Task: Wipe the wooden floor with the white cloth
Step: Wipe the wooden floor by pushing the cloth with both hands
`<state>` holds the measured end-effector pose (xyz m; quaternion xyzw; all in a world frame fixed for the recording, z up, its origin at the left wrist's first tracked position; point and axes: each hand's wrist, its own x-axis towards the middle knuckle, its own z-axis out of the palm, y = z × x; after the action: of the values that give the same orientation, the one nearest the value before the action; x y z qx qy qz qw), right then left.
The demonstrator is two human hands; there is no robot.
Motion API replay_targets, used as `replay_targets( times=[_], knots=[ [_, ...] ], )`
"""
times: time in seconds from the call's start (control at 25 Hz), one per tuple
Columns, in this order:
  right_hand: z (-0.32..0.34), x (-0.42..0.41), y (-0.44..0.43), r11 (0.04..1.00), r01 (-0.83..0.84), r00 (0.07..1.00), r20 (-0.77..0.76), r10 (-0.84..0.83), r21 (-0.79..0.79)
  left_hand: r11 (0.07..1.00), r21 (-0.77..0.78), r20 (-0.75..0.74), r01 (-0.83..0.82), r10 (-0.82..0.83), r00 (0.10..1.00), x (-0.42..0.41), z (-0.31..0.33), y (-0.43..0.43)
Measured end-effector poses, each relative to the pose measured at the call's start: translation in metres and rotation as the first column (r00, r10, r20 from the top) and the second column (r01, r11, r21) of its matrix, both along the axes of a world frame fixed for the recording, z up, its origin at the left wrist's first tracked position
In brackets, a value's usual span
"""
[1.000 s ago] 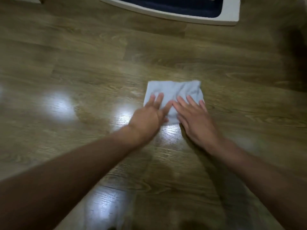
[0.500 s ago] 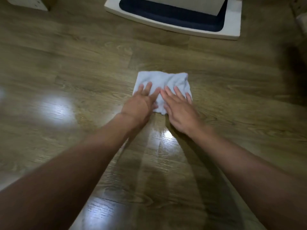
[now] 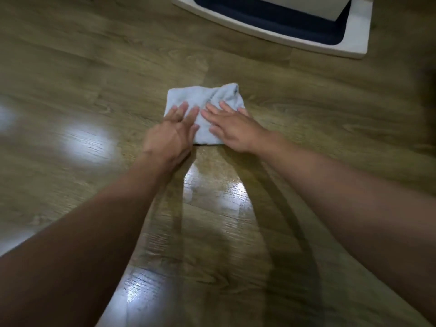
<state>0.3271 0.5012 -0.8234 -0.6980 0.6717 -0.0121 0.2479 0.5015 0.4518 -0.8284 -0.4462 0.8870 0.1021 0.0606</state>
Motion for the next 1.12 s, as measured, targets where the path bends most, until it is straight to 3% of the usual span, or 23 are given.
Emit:
replay_targets(
  times=[0.08,0.16,0.28,0.4,0.56,0.64,0.72,0.92,1.0,1.12],
  knots=[
    [-0.005,0.001,0.021,0.999,0.009,1.0,-0.023,-0.01,-0.051,1.0,0.004,0.012,-0.016,0.016,1.0,-0.003,-0.002,0.016],
    [-0.008,0.011,0.079,0.99,0.036,0.996,-0.077,-0.046,-0.138,1.0,0.01,-0.058,0.019,-0.019,0.998,0.001,-0.006,0.055],
    [-0.008,0.032,0.151,0.984,-0.066,0.978,-0.205,0.032,-0.163,0.992,0.021,-0.197,0.124,-0.118,0.973,0.025,-0.008,0.112],
    [0.002,0.034,0.115,0.986,-0.134,0.977,-0.179,0.115,-0.096,0.997,0.073,-0.301,0.034,-0.01,0.954,0.041,-0.013,0.085],
    [0.0,0.05,-0.008,0.976,-0.217,0.968,-0.131,0.216,0.007,0.987,0.044,-0.148,-0.157,0.162,0.976,0.049,-0.012,-0.008],
    [0.002,0.058,-0.029,0.983,-0.176,0.979,-0.098,0.18,0.041,0.989,-0.001,0.042,-0.146,0.146,0.988,0.043,-0.003,-0.019],
    [-0.003,0.055,0.005,0.988,-0.155,0.986,-0.066,0.153,-0.023,0.994,0.021,0.124,-0.109,0.106,0.987,0.034,0.005,0.001],
    [-0.024,0.026,0.177,0.976,-0.071,0.995,-0.09,0.053,-0.207,0.994,0.012,0.115,0.107,-0.108,0.988,0.01,-0.004,0.13],
    [-0.027,0.006,0.182,0.974,-0.117,0.992,-0.07,0.105,-0.196,0.994,0.024,0.151,0.11,-0.112,0.982,-0.004,0.003,0.147],
    [-0.013,-0.033,0.126,0.985,-0.124,0.992,-0.027,0.121,-0.117,0.986,0.001,0.279,0.164,-0.158,0.947,-0.034,0.008,0.106]
  ],
)
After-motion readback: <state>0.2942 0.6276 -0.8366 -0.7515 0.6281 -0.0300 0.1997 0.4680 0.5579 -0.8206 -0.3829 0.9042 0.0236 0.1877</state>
